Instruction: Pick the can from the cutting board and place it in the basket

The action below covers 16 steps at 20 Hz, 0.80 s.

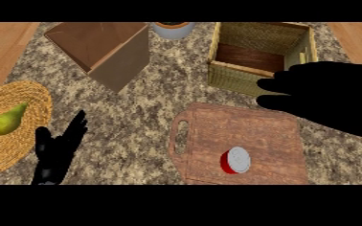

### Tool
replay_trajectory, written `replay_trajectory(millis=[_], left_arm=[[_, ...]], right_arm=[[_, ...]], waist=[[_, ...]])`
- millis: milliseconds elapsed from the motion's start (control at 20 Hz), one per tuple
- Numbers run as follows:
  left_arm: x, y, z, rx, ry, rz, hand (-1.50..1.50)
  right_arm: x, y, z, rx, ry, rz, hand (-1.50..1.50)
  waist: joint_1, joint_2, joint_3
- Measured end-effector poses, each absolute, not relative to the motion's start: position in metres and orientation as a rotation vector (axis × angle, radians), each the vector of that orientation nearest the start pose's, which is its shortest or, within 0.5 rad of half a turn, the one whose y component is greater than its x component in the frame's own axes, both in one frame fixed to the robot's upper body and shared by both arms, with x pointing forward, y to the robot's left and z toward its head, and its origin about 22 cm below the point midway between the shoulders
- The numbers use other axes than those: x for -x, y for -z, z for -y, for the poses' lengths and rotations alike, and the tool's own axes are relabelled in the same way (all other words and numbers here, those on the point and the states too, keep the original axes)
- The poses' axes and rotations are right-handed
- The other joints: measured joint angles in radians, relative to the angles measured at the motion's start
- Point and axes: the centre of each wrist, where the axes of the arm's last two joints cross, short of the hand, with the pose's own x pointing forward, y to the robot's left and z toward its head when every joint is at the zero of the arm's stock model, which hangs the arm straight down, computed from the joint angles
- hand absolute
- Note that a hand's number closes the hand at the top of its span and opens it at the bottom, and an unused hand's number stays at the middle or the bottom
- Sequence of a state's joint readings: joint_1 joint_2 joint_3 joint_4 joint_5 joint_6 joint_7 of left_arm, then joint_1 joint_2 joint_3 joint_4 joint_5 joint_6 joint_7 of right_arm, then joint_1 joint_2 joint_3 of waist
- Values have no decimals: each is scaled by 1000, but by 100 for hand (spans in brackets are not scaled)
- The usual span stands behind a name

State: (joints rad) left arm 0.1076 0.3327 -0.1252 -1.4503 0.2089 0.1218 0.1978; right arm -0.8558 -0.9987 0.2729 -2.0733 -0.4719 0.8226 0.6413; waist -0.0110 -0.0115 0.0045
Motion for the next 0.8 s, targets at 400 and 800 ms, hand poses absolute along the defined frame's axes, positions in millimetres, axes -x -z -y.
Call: replay_trajectory(millis=[400, 800], left_arm=[[-211, 31, -303, -146, 40, 1122, 0], [-211, 34, -296, -147, 37, 1128, 0]], right_arm=[[-220, -328, 205, 275, -1895, 1371, -150], [-217, -286, 194, 245, -1860, 1388, -150]], waist=[[8, 3, 2], [14, 5, 4]])
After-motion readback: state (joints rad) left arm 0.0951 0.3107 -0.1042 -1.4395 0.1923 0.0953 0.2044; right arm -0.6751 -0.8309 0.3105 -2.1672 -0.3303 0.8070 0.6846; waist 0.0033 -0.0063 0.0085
